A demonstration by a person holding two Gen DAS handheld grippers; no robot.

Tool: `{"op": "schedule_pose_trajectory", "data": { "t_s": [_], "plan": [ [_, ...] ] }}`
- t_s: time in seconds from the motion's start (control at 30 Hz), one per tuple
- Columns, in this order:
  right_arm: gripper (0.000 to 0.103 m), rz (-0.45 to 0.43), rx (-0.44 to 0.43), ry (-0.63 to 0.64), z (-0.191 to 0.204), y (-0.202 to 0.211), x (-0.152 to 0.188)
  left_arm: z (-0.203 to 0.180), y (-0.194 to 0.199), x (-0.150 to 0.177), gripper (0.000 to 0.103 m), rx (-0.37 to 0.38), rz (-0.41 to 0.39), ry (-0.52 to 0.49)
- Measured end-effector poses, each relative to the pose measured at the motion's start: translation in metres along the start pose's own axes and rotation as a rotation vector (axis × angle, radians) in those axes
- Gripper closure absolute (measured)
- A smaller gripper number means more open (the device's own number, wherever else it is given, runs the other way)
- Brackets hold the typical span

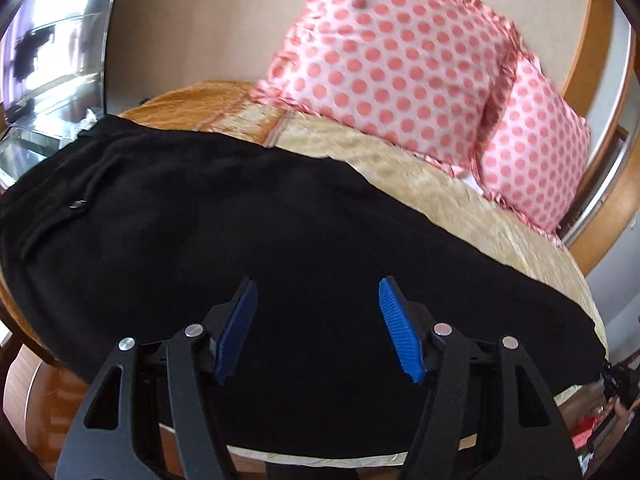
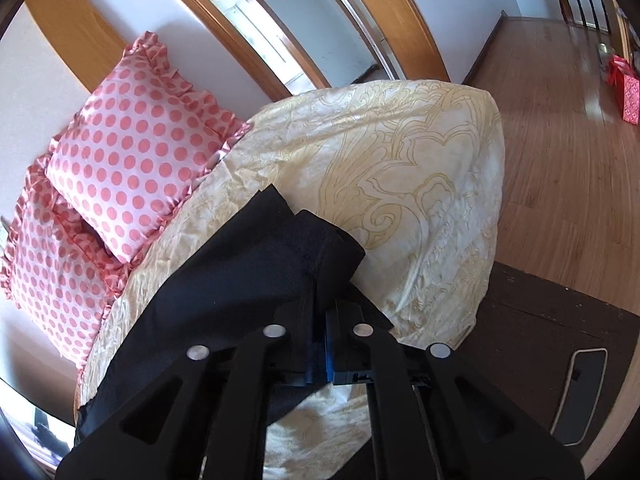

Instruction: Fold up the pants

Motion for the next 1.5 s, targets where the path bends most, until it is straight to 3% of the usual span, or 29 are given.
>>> {"op": "schedule_pose_trajectory", "data": {
  "t_s": [0.03, 0.1, 0.2, 0.3, 0.37, 0.47, 0.67, 0.87, 0.93, 1.0, 1.07, 1.2, 1.33, 1.5],
  "plan": [
    [0.07, -0.011, 0.007, -0.01, -0.002, 0.006, 0.0, -0.002, -0.005, 0.001, 0.04, 0.008, 0.014, 0.001],
    [0.054, -0.059, 0.037, -0.032, -0.007, 0.02, 0.001, -0.001, -0.013, 0.004, 0.04, 0.011, 0.036, 0.013],
    [0.054, -0.058, 0.029, -0.078, -0.016, 0.026, 0.004, -0.005, -0.02, 0.005, 0.037, 0.009, 0.042, 0.019],
    [0.055, 0.02, -0.035, -0.166, -0.026, 0.014, 0.01, -0.007, -0.023, 0.006, 0.033, 0.013, 0.043, 0.016],
    [0.056, 0.038, -0.055, -0.194, -0.028, 0.009, 0.014, -0.008, -0.023, 0.006, 0.032, 0.007, 0.043, 0.01],
    [0.066, 0.046, -0.079, -0.181, -0.022, 0.005, 0.018, -0.009, -0.023, 0.008, 0.03, 0.003, 0.043, -0.006],
    [0.067, 0.001, -0.082, -0.104, -0.004, 0.015, 0.015, -0.012, -0.025, 0.009, 0.024, 0.003, 0.039, -0.027],
    [0.069, 0.0, 0.014, -0.104, -0.006, 0.003, 0.011, -0.016, -0.027, 0.01, 0.018, -0.004, 0.035, -0.05],
    [0.088, -0.035, 0.069, -0.019, 0.006, 0.002, 0.011, -0.017, -0.027, 0.01, 0.017, -0.005, 0.036, -0.052],
    [0.095, -0.072, 0.085, 0.053, 0.017, 0.005, 0.01, -0.017, -0.026, 0.01, 0.017, -0.006, 0.036, -0.053],
    [0.095, -0.11, 0.065, 0.115, 0.032, 0.012, 0.007, -0.017, -0.026, 0.01, 0.017, -0.007, 0.036, -0.057],
    [0.095, -0.164, -0.067, 0.219, 0.077, 0.026, 0.001, -0.02, -0.028, 0.01, 0.014, -0.012, 0.033, -0.067],
    [0.095, -0.17, -0.276, 0.352, 0.152, 0.034, 0.006, -0.021, -0.028, 0.01, 0.012, -0.016, 0.028, -0.06],
    [0.095, -0.051, -0.624, 0.533, 0.262, 0.031, 0.063, -0.018, -0.025, 0.008, 0.012, 0.004, 0.022, -0.008]
  ]
}}
Point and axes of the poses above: each gripper's, at about its wrist camera, not at the fingertips, and y roughly against the way its jaws point, z to its left, x to its underside, the point moved 1 cm from there along -y, roughly the way its jaws point, and after that the axes turned 3 degrees about y, right-handed, at the moved point
